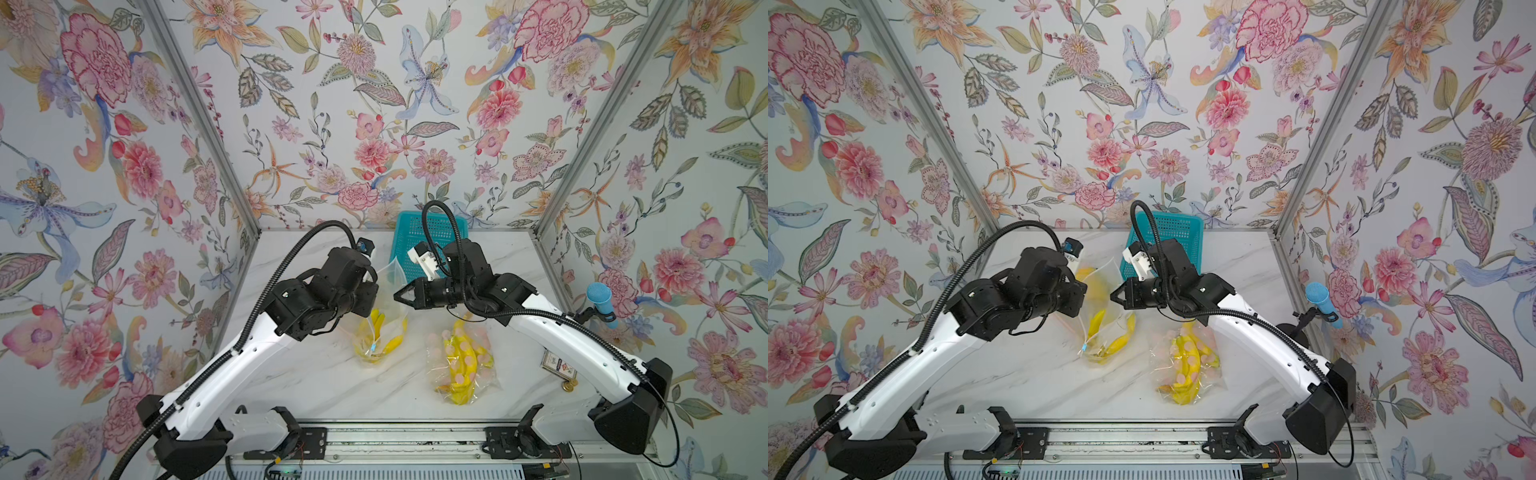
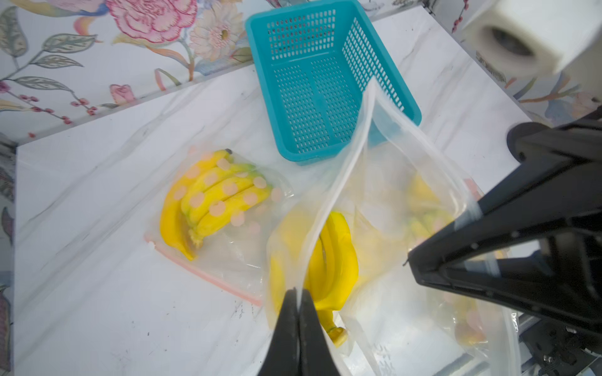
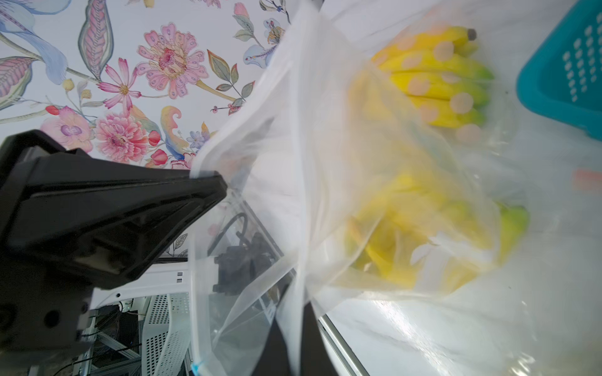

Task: Open the zip-top bag and take out the banana
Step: Open the zipper of the food storage bag at the center of the board.

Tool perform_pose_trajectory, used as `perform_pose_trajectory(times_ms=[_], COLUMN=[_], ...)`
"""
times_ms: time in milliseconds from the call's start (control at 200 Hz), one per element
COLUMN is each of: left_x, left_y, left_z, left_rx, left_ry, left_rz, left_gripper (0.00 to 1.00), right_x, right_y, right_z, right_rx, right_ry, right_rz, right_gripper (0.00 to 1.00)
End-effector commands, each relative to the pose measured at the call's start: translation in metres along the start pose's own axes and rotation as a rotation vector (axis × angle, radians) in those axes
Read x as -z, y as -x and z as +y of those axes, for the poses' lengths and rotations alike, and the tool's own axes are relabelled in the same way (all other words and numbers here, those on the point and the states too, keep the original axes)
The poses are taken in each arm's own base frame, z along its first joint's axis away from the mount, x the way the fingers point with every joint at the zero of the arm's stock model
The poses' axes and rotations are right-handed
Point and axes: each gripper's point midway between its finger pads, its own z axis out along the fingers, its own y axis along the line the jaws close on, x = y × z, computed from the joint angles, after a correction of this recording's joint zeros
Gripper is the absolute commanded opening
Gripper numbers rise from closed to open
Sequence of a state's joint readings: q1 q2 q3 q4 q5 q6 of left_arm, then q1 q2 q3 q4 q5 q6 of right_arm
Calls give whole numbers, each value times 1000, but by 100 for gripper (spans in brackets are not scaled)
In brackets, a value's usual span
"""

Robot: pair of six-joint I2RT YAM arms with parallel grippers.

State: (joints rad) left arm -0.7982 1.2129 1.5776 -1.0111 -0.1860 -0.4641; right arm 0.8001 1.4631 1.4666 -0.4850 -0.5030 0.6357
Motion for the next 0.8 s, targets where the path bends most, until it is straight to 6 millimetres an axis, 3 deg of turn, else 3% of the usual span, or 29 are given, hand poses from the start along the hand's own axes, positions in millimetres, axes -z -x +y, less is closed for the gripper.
perform_pose_trajectory(times_ms=[0, 100, 175, 250, 330, 445, 575, 656, 726, 791], left_x=[61, 97, 118, 119, 101, 53, -15, -54, -75, -85], left_y=[7, 20, 31, 34, 27, 4, -43, -74, -90, -93], left_z=[39, 60, 68, 67, 59, 40, 10, -14, -28, -35], left_rx=[78, 115, 123, 101, 56, 22, 63, 118, 159, 163], left_ry=[111, 174, 188, 186, 177, 132, 17, -90, -149, -168], left_rz=[-69, -139, -187, -180, -120, -40, 47, 95, 118, 133], left_gripper=[0, 0, 0, 0, 0, 0, 0, 0, 0, 0], right_x=[-24, -46, -65, -77, -90, -103, -103, -94, -78, -62], right_y=[20, 43, 56, 66, 65, 47, 3, -30, -57, -73], right_z=[54, 102, 124, 138, 131, 80, -7, -74, -126, -155], right_rx=[64, 95, 88, 82, 77, 28, -43, -134, -217, -240], right_ry=[125, 239, 312, 365, 364, 266, 111, 14, -62, -119], right_rz=[17, 23, 41, 54, 73, 119, 173, 191, 197, 196], right_gripper=[0, 0, 0, 0, 0, 0, 0, 0, 0, 0])
